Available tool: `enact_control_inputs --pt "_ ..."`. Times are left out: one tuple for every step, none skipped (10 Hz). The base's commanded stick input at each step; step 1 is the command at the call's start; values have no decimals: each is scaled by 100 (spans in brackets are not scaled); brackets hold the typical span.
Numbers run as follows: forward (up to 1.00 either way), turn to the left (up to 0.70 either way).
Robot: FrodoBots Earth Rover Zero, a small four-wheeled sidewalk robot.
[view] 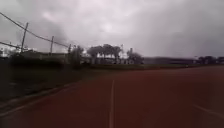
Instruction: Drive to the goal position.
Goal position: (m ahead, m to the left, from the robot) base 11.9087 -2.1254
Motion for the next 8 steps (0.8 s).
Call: enact_control_inputs --pt "50 0" --pt "50 0" --pt "50 0" --pt "50 0" --pt "50 0" --pt "50 0" --pt "50 0" --pt "50 0"
